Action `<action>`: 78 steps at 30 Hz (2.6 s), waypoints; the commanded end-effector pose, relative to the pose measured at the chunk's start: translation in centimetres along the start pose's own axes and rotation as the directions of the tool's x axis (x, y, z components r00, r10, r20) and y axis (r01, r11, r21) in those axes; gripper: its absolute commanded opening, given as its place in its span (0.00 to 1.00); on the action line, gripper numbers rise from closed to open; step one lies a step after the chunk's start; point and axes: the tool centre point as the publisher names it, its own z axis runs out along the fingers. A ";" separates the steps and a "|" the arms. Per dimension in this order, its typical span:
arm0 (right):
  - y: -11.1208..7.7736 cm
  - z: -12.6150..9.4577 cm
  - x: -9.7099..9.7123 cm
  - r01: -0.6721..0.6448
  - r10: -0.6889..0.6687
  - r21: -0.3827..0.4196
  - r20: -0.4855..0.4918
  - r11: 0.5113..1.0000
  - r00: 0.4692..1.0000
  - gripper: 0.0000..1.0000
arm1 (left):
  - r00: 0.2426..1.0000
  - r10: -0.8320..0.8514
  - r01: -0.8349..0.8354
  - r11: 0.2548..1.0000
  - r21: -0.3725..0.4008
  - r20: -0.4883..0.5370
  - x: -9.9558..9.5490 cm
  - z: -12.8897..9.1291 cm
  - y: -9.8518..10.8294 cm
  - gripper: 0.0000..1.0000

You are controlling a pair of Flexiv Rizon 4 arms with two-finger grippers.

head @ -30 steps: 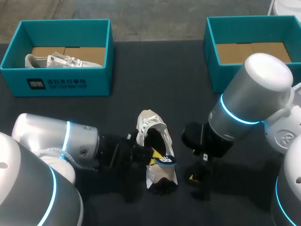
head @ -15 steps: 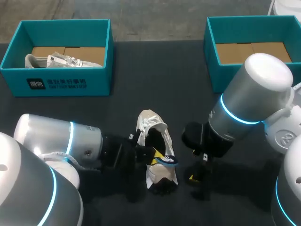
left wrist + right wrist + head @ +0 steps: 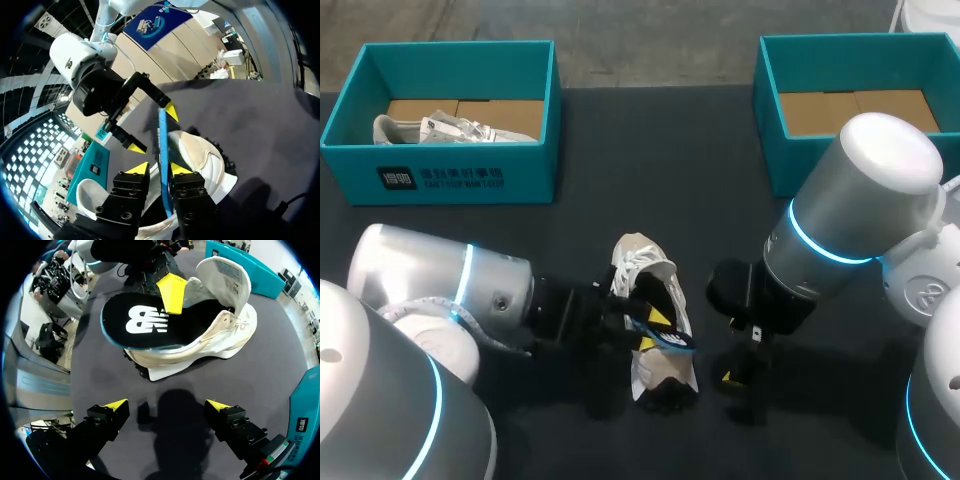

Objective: Take the shoe out of the shoebox, open the shoe tongue, remove and reinsert the insole, then place the shoe into the shoebox

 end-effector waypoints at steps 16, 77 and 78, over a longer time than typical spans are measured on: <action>0.1 0.2 0.1 -0.001 0.001 0.002 0.003 1.000 1.000 1.00 | 0.999 -0.032 0.032 0.999 -0.026 -0.005 0.3 0.4 -1.7 0.00; 0.1 0.2 0.1 -0.001 0.001 0.002 0.003 1.000 1.000 1.00 | 0.991 0.135 -0.136 0.988 -0.077 -0.024 1.1 0.4 -0.1 0.00; 0.1 0.2 0.1 -0.001 0.001 0.002 0.003 1.000 1.000 1.00 | 0.990 0.141 -0.143 0.986 -0.083 -0.023 1.1 0.4 0.1 0.00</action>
